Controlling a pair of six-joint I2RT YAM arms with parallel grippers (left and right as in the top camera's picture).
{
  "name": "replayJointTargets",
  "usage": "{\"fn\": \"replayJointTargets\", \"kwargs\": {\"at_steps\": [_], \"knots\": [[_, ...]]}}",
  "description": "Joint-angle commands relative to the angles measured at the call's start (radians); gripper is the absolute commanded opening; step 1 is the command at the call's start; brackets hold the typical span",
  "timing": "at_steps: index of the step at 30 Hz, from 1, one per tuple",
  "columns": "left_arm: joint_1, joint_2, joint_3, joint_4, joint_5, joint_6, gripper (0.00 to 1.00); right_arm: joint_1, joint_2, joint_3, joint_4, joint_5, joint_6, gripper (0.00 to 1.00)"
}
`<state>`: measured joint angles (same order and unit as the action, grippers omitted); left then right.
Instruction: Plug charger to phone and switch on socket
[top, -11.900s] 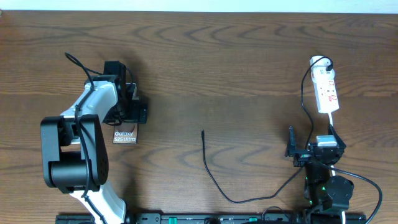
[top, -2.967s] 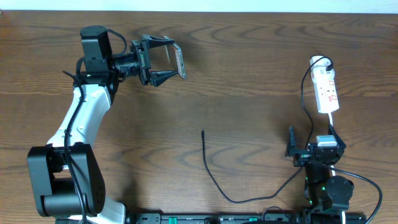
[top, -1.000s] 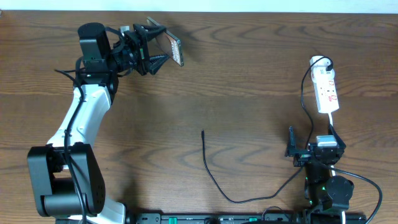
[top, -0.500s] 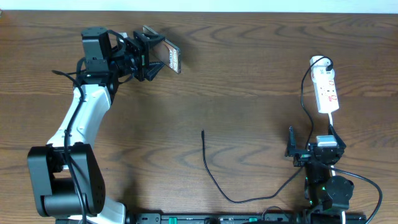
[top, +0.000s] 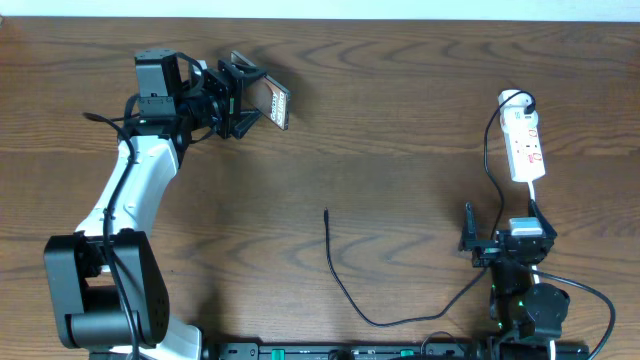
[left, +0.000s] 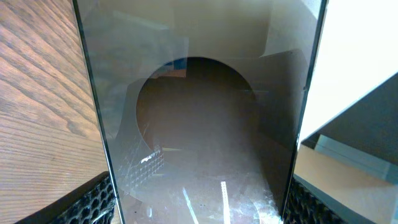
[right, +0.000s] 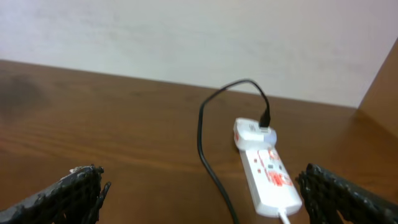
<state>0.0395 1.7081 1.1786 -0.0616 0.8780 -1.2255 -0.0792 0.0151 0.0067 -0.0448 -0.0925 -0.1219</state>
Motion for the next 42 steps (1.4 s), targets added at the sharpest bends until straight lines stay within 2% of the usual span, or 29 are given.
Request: {"fn": "replayJointTargets", "kwargs": {"at_steps": [1,8,15,21,24,27,28,32,35,37,40,42], "knots": [[0.002,-0.03,0.02,0.002,-0.017,0.029,0.07,0.009,-0.002,-0.001,0.038,-0.072,-0.005,0.99],[-0.007,-0.03,0.02,0.002,-0.027,0.029,0.07,0.009,-0.002,0.005,0.183,-0.186,0.165,0.99],[-0.018,-0.031,0.02,0.002,-0.035,0.029,0.08,0.009,0.06,0.142,0.148,-0.267,0.234,0.99],[-0.019,-0.031,0.02,0.002,-0.047,0.029,0.07,0.008,0.285,0.365,0.056,-0.346,0.23,0.99],[-0.019,-0.031,0.02,0.002,-0.05,0.028,0.07,0.008,0.45,0.488,0.033,-0.46,0.233,0.99],[-0.019,-0.031,0.02,0.002,-0.06,0.028,0.07,0.008,0.621,0.606,0.047,-0.602,0.307,0.99],[-0.019,-0.031,0.02,0.002,-0.072,0.028,0.07,0.008,0.716,0.667,0.067,-0.681,0.349,0.99],[-0.019,-0.031,0.02,0.002,-0.087,0.01,0.07,0.01,0.919,0.763,0.181,-0.87,0.399,0.99],[-0.02,-0.031,0.02,0.002,-0.087,-0.022,0.08,0.024,1.051,0.779,0.37,-0.978,0.399,0.99],[-0.023,-0.03,0.02,0.002,-0.087,-0.028,0.08,0.043,1.133,0.779,0.499,-1.007,0.412,0.99],[-0.028,-0.031,0.02,0.002,-0.087,-0.028,0.07,0.076,1.232,0.779,0.627,-1.014,0.527,0.99],[-0.032,-0.031,0.02,0.002,-0.087,-0.028,0.07,0.093,1.276,0.779,0.655,-1.011,0.604,0.99]]}}
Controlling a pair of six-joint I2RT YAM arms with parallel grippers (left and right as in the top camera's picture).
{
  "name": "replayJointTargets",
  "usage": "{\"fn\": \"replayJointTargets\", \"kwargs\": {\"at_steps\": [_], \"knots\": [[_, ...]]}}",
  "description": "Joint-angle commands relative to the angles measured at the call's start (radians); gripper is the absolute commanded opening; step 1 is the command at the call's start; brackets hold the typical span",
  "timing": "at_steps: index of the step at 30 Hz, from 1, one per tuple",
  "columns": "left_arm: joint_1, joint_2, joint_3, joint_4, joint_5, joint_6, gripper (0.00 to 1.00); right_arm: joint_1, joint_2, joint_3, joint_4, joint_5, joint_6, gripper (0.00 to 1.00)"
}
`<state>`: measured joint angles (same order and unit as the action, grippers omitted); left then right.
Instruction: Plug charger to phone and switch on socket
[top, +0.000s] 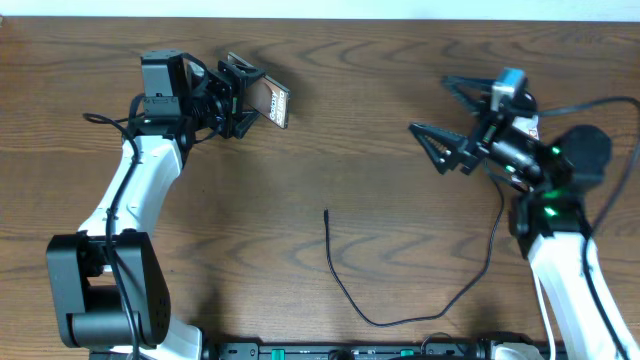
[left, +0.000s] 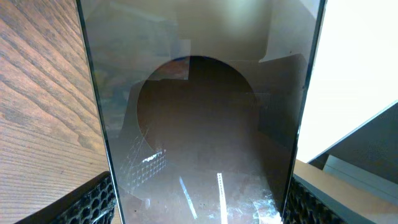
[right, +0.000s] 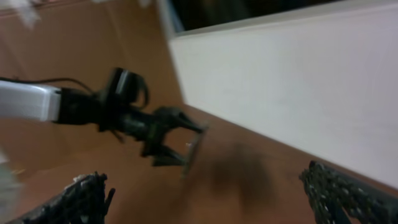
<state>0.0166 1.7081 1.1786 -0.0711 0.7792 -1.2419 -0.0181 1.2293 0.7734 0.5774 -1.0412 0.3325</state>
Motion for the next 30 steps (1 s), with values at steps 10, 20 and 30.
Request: {"fn": "replayJointTargets", "kwargs": {"at_steps": [10,20,30], "knots": [[-0.047,-0.031,0.02,0.011,-0.014,-0.011,0.07,0.134,0.204,0.012,0.093,0.182,0.474,0.99],[-0.107,-0.031,0.02,0.011,-0.032,-0.012,0.07,0.202,0.232,0.012,-0.07,0.325,0.417,0.99],[-0.171,-0.031,0.02,0.011,-0.037,-0.012,0.07,0.257,0.235,0.012,-0.108,0.325,0.278,0.99]]}}
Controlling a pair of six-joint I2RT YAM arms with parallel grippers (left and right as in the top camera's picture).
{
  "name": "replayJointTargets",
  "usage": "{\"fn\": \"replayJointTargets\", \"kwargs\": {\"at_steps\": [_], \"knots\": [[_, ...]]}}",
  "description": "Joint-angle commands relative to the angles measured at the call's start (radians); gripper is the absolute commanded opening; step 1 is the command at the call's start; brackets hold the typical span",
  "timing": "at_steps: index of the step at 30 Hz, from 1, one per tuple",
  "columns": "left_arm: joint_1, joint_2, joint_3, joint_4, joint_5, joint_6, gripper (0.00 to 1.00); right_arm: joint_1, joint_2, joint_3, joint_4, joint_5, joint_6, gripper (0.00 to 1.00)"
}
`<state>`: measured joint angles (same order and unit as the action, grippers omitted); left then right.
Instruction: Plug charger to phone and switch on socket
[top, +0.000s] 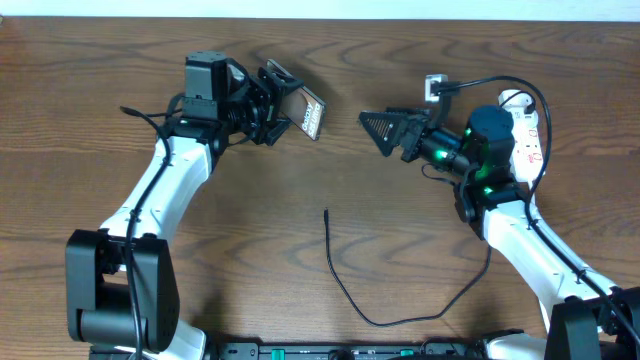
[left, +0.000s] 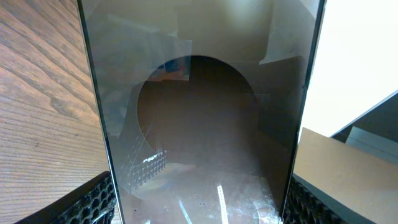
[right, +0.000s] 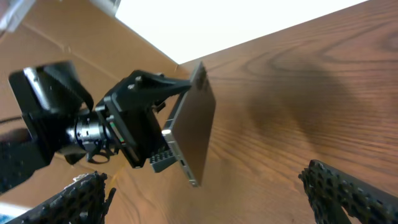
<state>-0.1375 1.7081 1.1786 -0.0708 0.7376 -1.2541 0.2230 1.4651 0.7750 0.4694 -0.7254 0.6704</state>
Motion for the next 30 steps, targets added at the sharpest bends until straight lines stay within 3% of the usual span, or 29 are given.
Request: {"fn": "replayJointTargets", "kwargs": {"at_steps": [1,10,30], "knots": [[-0.025,-0.031,0.02,0.011,0.005,0.0,0.07,0.021,0.0,0.01,0.0,0.009,-0.064,0.99],[-0.083,-0.031,0.02,0.011,0.001,0.0,0.07,0.065,0.0,0.01,-0.076,0.017,-0.153,0.99],[-0.181,-0.031,0.02,0.011,-0.046,-0.066,0.07,0.067,0.0,0.01,-0.108,0.04,-0.156,0.99]]}}
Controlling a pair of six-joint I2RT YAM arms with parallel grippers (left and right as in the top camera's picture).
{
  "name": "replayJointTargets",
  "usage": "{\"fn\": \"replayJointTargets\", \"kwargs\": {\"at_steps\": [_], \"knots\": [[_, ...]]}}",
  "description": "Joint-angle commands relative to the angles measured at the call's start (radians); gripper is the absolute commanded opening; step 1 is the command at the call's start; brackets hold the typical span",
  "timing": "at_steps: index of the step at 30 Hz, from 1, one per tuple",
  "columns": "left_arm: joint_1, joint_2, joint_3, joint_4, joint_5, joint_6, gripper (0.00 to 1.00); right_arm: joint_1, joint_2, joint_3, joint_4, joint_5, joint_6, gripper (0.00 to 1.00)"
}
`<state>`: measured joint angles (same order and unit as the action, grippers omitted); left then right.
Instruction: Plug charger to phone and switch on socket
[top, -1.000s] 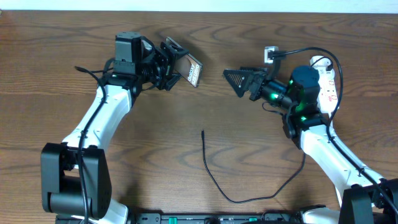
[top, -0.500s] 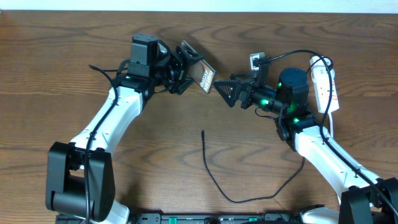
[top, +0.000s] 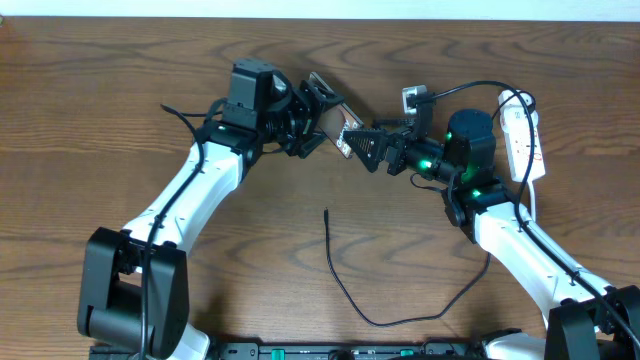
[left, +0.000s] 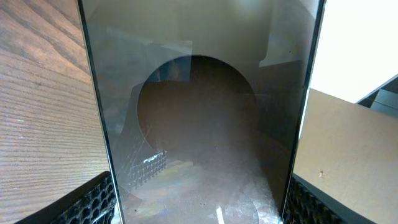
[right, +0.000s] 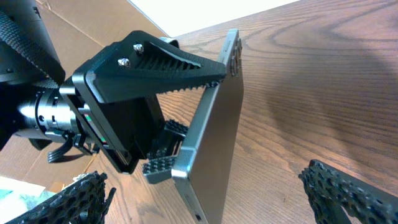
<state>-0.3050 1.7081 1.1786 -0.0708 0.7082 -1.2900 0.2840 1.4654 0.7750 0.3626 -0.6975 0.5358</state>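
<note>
My left gripper (top: 312, 122) is shut on the phone (top: 331, 113), holding it on edge above the back middle of the table. In the left wrist view the phone's glass (left: 199, 124) fills the frame between the fingers (left: 93, 199). My right gripper (top: 360, 143) is open and points at the phone from the right, close to its lower end. The right wrist view shows the phone (right: 214, 137) edge-on with a small port slot (right: 197, 217) on its lower edge. The black charger cable (top: 345, 290) lies on the table, its free plug end (top: 326, 212) below the phone.
The white power strip (top: 525, 150) lies at the back right behind my right arm, with the charger adapter (top: 512, 100) plugged in at its far end. The cable loops along the front edge and back up to it. Cardboard (right: 74, 37) shows beyond the table.
My left gripper has carried the phone further right, towards the table's middle. My right gripper has moved left and now stands close to the phone, still open.
At first my left gripper held the phone at the back left, and my right arm was folded at the front right. Then the right arm was up by the power strip, gripper open. After that both grippers were nearer each other, and now they almost meet.
</note>
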Motion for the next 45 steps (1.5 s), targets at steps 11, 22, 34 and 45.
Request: {"fn": "replayJointTargets", "kwargs": {"at_steps": [11,22,34,45], "knots": [[-0.047,-0.031,0.02,0.012,-0.048,-0.117,0.08,0.018,-0.001,0.01,-0.068,0.143,-0.02,0.99],[-0.07,-0.031,0.02,0.015,-0.047,-0.145,0.07,0.085,0.0,0.01,-0.067,0.231,-0.017,0.97],[-0.105,-0.031,0.02,0.015,-0.047,-0.145,0.07,0.09,-0.001,0.01,-0.068,0.236,-0.017,0.82],[-0.106,-0.031,0.02,0.015,-0.046,-0.145,0.08,0.09,0.0,0.01,-0.068,0.237,-0.018,0.64]]}}
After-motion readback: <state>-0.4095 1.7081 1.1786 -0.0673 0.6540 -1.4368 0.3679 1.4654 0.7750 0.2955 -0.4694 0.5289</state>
